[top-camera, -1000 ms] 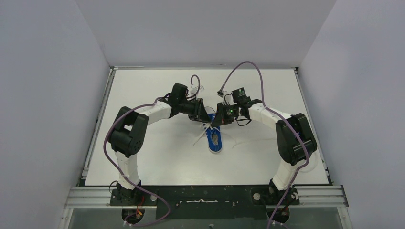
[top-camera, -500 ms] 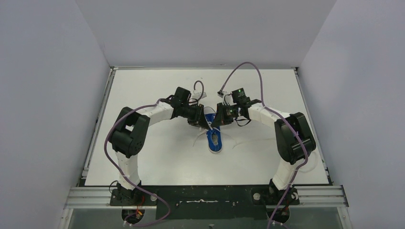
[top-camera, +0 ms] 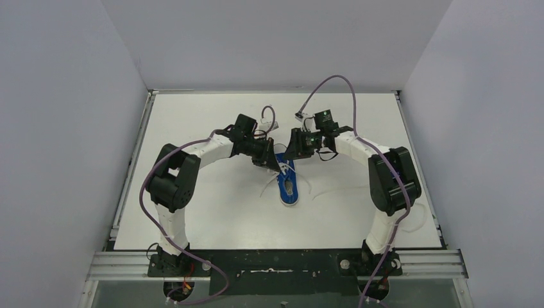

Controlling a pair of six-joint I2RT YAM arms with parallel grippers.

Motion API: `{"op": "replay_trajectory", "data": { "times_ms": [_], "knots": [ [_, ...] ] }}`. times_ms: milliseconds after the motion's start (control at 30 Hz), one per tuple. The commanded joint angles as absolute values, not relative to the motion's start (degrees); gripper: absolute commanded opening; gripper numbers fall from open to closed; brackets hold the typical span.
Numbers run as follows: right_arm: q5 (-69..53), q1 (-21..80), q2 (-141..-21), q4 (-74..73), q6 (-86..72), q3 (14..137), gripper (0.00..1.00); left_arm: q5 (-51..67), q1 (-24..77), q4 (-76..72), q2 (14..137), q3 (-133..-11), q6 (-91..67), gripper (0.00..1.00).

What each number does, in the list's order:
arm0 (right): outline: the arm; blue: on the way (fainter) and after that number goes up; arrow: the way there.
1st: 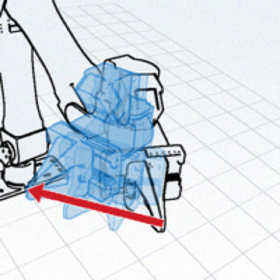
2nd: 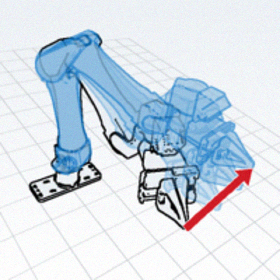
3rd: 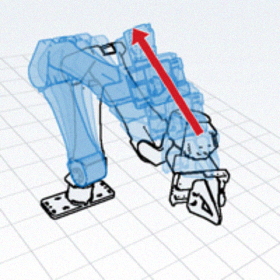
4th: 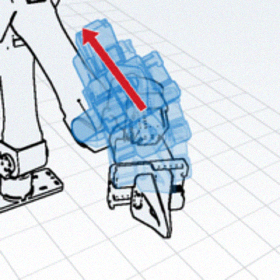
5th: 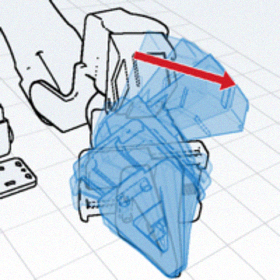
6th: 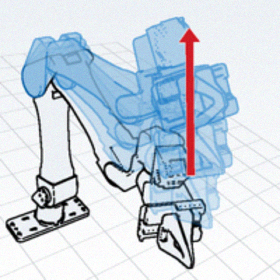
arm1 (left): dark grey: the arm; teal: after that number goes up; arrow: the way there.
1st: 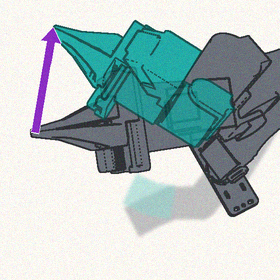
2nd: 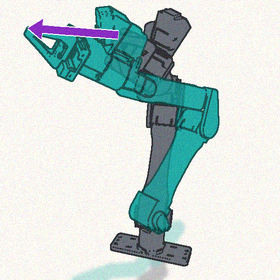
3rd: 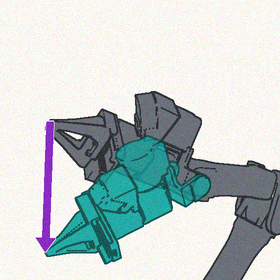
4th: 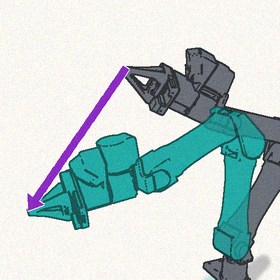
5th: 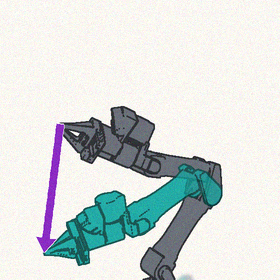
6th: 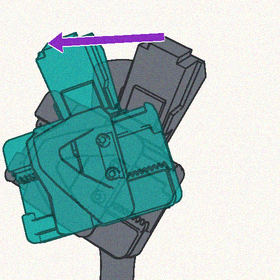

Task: Tie the shoes
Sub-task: Cross the shoelace with the shoelace.

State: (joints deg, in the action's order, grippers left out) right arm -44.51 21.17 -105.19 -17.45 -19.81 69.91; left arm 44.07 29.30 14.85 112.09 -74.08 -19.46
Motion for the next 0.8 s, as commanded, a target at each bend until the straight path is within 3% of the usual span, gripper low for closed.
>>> {"op": "replay_trajectory", "data": {
  "times_ms": [0, 233, 533, 767],
  "knots": [
    [-48.03, 21.29, -107.60, -15.56, -17.47, 73.33, 0.32, 44.91, 29.36, 17.04, 111.38, -77.18, -15.99, 0.00],
    [-50.79, 20.81, -108.67, -14.04, -16.63, 72.53, 0.32, 45.56, 29.36, 17.21, 110.90, -76.51, -14.82, 0.00],
    [-52.71, 20.92, -109.77, -15.71, -14.54, 72.48, 0.19, 45.78, 29.38, 17.40, 110.76, -76.55, -13.88, 0.00],
    [-53.97, 21.21, -109.92, -14.96, -14.23, 71.70, 0.27, 46.15, 29.43, 18.31, 110.80, -77.09, -13.19, 0.00]
  ]
}}
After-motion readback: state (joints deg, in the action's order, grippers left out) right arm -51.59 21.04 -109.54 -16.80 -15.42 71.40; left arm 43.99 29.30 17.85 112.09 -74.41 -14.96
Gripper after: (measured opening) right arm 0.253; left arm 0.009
